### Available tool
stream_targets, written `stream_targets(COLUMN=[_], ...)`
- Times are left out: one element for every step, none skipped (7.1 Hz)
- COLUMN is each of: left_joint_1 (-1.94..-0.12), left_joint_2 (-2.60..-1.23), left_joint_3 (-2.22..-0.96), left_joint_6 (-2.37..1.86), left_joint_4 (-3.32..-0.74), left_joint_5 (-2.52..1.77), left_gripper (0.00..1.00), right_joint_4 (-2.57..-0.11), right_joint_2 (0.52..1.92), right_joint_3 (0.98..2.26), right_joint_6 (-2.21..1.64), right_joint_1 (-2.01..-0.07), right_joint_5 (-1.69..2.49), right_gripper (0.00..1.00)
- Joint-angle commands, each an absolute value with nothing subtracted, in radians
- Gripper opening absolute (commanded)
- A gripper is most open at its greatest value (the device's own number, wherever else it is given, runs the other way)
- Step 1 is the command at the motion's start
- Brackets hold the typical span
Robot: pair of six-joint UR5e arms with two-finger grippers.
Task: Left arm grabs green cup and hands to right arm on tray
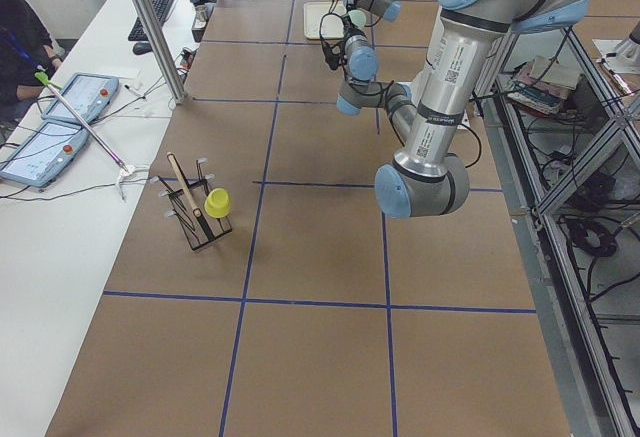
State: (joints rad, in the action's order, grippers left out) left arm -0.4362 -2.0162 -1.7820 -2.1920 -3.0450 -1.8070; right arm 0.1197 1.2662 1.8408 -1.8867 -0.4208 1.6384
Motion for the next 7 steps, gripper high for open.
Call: stream_targets(left_joint_1=[-0.436,-0.436,-0.436,-0.436,-0.436,-0.436,-0.436], left_joint_2=[-2.016,-2.014,-2.016,-2.014,-2.017,-2.019,-2.019], left_joint_3=[-1.782,-1.782,-1.782,-1.782,-1.782,-1.784,-1.783], left_joint_6=[-2.192,-2.192,-2.192,-2.194,-2.194,-2.194,-2.194], left_joint_4=[-3.045,-3.046,-3.045,-3.046,-3.046,-3.046,-3.046], left_joint_5=[-1.807,-1.809,-1.807,-1.809,-1.807,-1.807,-1.807], left_gripper=[0.31,0.31,0.31,0.31,0.31,0.31,0.31], right_joint_4=[0.118,0.117,0.117,0.117,0.117,0.118,0.118], right_joint_2=[1.267,1.269,1.273,1.278,1.279,1.279,1.281], right_joint_3=[1.841,1.841,1.841,1.839,1.839,1.839,1.839], right_joint_6=[-1.885,-1.884,-1.884,-1.881,-1.881,-1.881,-1.881], right_joint_1=[-0.416,-0.413,-0.408,-0.402,-0.399,-0.396,-0.394], right_joint_5=[1.640,1.640,1.641,1.641,1.641,1.643,1.643], right_gripper=[0.44,0.38,0.38,0.38,0.38,0.39,0.39])
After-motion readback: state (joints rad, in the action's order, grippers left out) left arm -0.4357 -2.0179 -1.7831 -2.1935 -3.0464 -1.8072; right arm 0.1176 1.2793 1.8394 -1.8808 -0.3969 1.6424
